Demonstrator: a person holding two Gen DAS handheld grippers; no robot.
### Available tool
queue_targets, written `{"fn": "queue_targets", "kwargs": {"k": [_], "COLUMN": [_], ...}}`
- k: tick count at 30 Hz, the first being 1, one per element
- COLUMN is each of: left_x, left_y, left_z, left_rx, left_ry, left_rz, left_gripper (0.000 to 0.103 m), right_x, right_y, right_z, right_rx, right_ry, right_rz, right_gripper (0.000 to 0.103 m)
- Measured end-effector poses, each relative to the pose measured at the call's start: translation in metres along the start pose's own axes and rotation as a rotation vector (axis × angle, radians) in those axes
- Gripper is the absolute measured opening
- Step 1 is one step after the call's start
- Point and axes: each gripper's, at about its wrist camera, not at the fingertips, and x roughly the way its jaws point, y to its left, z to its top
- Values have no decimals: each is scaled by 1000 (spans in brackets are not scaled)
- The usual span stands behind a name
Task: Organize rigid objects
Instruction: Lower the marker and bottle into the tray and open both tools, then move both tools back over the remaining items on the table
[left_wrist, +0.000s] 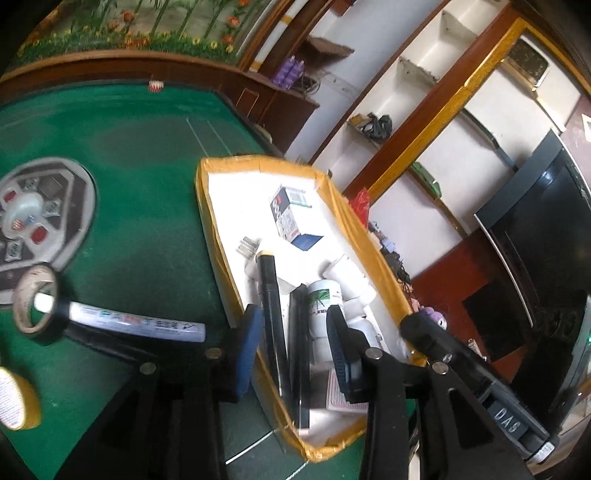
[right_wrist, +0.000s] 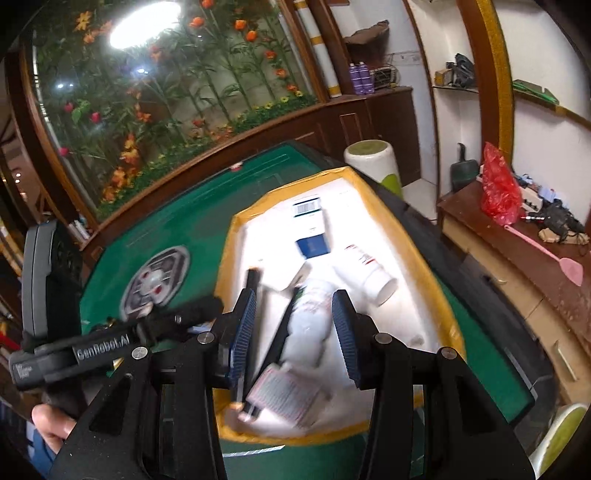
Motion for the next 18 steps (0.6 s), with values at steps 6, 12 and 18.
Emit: {"fn": "queue_targets", "kwargs": {"k": [6,12,18], "left_x": [-46,-91,-142], "left_y": [9,39,85], "left_z": [-9,-19,-27], "left_rx": [45,64,106], "left_ry": [-92,-144,-183], "left_rz": [57,102,208], "left_gripper": [50,61,77], "right_x": [-6,9,29], "right_y": [27,63,97], "right_z": [-24,-51,-82], "right_rx": [-28,-93,-186], "right_ry": [31,107,195], "right_rz": [76,146,211], "right_gripper": [43,43,43]}}
